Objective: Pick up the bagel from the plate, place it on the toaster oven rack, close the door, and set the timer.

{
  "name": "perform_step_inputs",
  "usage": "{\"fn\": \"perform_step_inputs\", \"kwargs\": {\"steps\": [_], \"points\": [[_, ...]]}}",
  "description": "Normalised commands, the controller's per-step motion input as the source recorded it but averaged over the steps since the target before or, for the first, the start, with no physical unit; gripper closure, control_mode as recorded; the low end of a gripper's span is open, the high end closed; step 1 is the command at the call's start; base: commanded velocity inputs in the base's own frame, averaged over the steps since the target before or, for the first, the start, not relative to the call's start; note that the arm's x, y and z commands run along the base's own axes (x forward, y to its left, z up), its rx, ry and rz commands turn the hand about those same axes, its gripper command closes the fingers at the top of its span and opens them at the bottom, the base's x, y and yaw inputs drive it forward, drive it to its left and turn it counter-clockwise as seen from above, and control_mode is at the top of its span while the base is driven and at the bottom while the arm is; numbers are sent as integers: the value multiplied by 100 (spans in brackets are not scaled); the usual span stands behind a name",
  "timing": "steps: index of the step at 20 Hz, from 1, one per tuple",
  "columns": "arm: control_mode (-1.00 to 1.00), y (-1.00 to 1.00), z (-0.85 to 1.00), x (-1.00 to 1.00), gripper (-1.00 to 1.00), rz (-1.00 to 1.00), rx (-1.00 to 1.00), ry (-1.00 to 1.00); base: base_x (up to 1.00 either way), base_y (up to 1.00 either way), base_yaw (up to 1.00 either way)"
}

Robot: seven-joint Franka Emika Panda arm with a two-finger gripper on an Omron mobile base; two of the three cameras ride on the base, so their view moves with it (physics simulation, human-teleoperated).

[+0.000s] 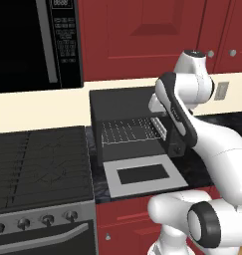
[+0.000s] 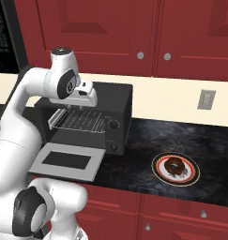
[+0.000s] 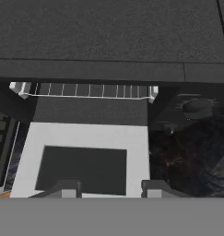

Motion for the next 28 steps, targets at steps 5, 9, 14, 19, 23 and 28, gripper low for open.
{"fn": "perform_step_inputs", "kwargs": {"steps": [5, 9, 14, 19, 23, 28], "points": [[-100, 17, -1, -26, -100, 1, -5, -1, 0, 0, 0], [-100, 41, -13, -42, -100, 1, -8, -8, 0, 0, 0], [-100, 43, -14, -31, -100, 0, -8, -11, 0, 0, 0], [-100, 34, -25, -9, -100, 0, -4, -6, 0, 0, 0], [-100, 22, -29, 0, -100, -4, 0, -4, 0, 0, 0], [-100, 16, -28, 12, -100, -11, 0, 0, 0, 0, 0]]}}
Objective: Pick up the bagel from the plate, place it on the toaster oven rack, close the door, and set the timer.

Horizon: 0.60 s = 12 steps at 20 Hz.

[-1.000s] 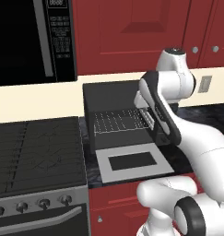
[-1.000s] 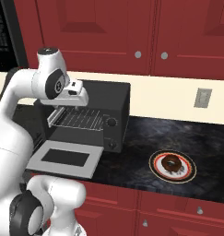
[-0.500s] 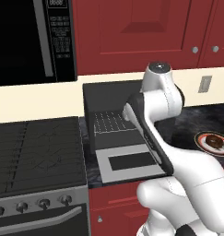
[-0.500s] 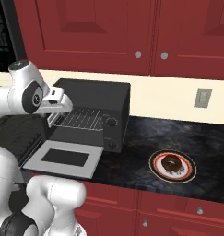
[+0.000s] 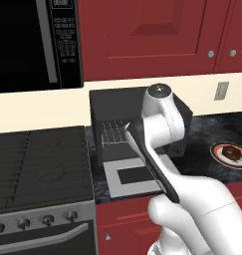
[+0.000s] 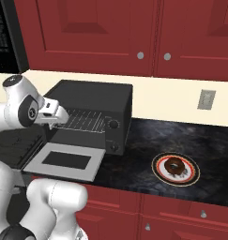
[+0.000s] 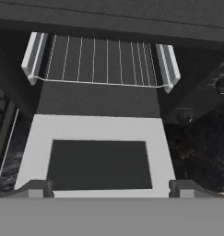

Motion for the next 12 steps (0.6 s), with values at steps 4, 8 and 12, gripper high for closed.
{"fn": "perform_step_inputs", "kwargs": {"steps": [4, 8, 12], "points": [[-100, 6, -28, 28, -100, -16, 0, -4, 0, 0, 0], [-100, 7, -13, 42, -100, -16, 0, -10, 0, 0, 0], [-100, 1, -19, 54, -100, -10, 0, -3, 0, 0, 0]]}}
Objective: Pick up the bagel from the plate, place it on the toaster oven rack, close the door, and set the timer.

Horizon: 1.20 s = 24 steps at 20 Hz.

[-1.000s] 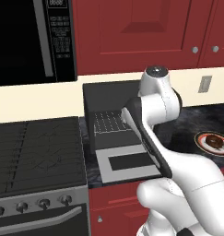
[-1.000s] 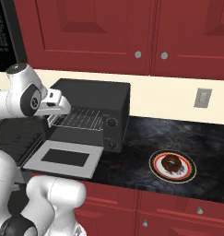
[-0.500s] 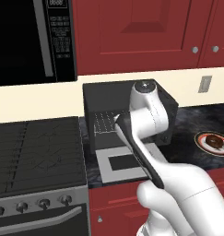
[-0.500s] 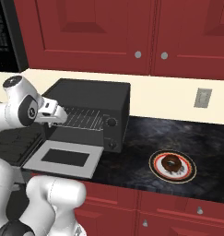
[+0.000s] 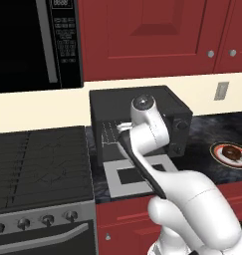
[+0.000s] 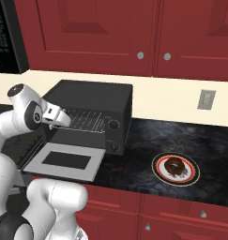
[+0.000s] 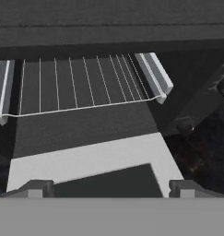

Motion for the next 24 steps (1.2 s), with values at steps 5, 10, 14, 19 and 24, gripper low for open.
{"fn": "perform_step_inputs", "kwargs": {"steps": [5, 10, 14, 19, 24], "points": [[-100, 1, -36, 44, -100, -6, -2, 0, 0, 0, 0], [-100, 0, -37, 22, -100, -1, -4, 0, 0, 0, 0], [-100, 0, -33, 9, -100, 0, -3, -2, 0, 0, 0], [-100, 0, -12, 11, -100, 0, 0, -2, 0, 0, 0], [-100, 0, -8, 25, -100, 0, 0, 0, 0, 0, 0]]}}
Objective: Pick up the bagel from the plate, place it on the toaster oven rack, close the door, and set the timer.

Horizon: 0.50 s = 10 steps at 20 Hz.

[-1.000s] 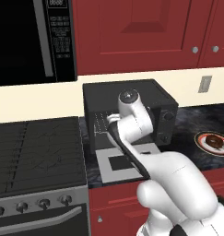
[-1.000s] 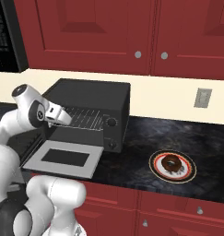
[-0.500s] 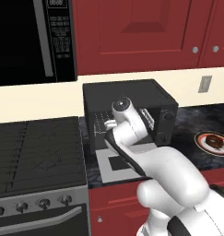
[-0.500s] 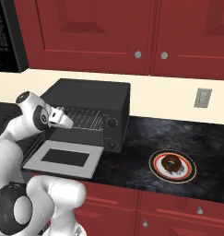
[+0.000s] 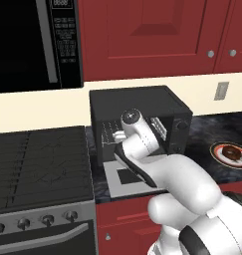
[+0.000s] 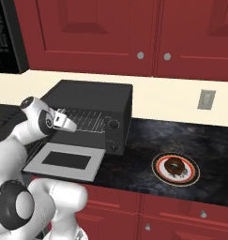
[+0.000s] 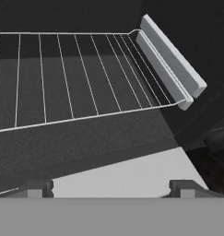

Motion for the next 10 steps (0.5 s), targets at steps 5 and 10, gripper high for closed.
{"fn": "perform_step_inputs", "kwargs": {"steps": [5, 10], "points": [[-100, 0, 0, 25, -100, 0, 0, 0, 0, 0, 0], [-100, 0, -5, 13, -100, 0, 0, 0, 0, 0, 0]]}}
